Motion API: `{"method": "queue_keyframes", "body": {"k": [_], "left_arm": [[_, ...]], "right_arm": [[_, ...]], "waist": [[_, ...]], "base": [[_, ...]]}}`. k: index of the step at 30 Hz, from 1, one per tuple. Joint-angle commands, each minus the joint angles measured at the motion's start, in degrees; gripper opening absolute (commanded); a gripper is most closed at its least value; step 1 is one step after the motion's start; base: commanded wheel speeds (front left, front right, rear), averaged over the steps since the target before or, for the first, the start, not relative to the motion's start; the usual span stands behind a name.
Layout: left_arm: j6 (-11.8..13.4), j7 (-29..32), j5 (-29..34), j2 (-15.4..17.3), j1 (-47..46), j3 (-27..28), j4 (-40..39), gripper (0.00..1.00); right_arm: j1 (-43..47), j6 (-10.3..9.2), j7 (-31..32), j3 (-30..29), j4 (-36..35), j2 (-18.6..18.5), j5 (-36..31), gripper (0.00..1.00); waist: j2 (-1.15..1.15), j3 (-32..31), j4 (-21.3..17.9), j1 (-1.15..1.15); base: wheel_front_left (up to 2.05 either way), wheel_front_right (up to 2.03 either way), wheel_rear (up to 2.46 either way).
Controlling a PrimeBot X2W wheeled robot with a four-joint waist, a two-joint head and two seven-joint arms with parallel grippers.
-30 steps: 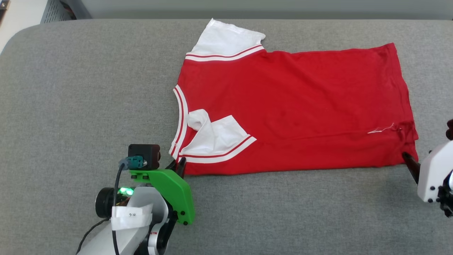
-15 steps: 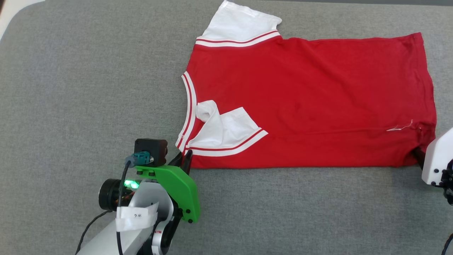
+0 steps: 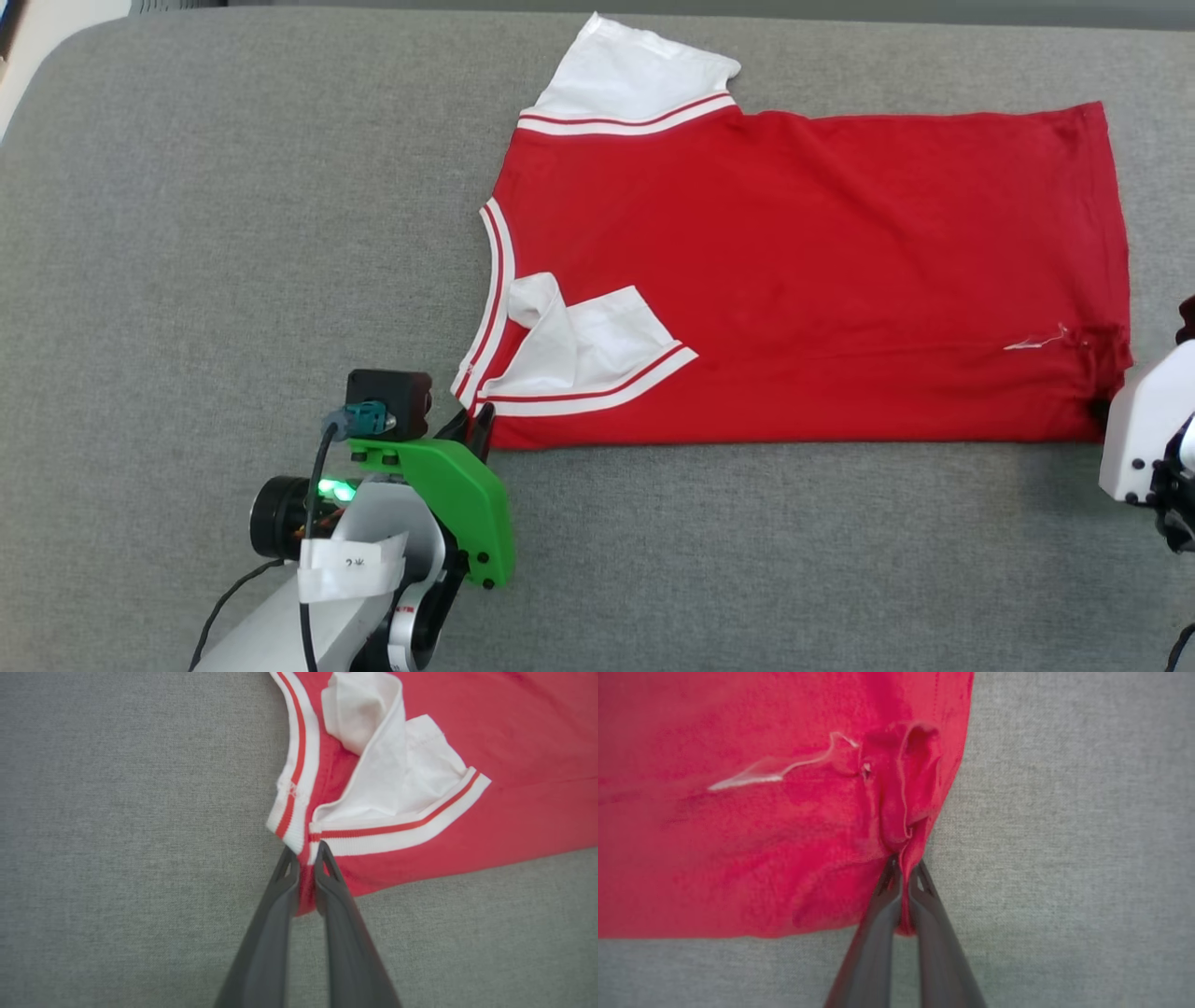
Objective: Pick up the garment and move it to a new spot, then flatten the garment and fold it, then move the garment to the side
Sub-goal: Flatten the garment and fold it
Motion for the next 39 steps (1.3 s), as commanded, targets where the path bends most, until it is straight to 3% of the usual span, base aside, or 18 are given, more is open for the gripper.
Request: {"method": "queue_keyframes", "body": {"k": [1, 11, 25, 39], "left_arm": [[-0.2, -0.1, -0.6, 0.8, 0.4, 0.3, 0.3, 0.0], [0.2, 2.0, -2.8, 3.4, 4.4, 0.5, 0.5, 0.0], [3.2, 6.1, -5.3, 6.8, 13.3, -1.5, -4.4, 0.0], [0.3, 5.1, -6.0, 4.1, 12.4, -3.0, 1.9, 0.0]], "right_arm": [[2.3, -0.05, 0.2, 0.3, 1.0, -0.1, 0.4, 0.0], [6.9, -0.05, 0.5, 0.9, -2.2, -1.8, 3.3, 0.0], [19.4, -0.05, 2.9, -1.2, -8.9, 0.6, 5.3, 0.0], [21.9, -0.05, 1.0, -1.9, -9.5, 2.1, 4.3, 0.0]], "waist": [[0.0, -1.1, -0.5, 0.0], [0.0, -6.9, -1.3, 0.0], [0.0, -10.9, -1.4, 0.0], [0.0, -8.9, -2.1, 0.0]], "base": [[0.0, 0.0, 0.0], [0.0, 0.0, 0.0], [0.0, 0.0, 0.0], [0.0, 0.0, 0.0]]}}
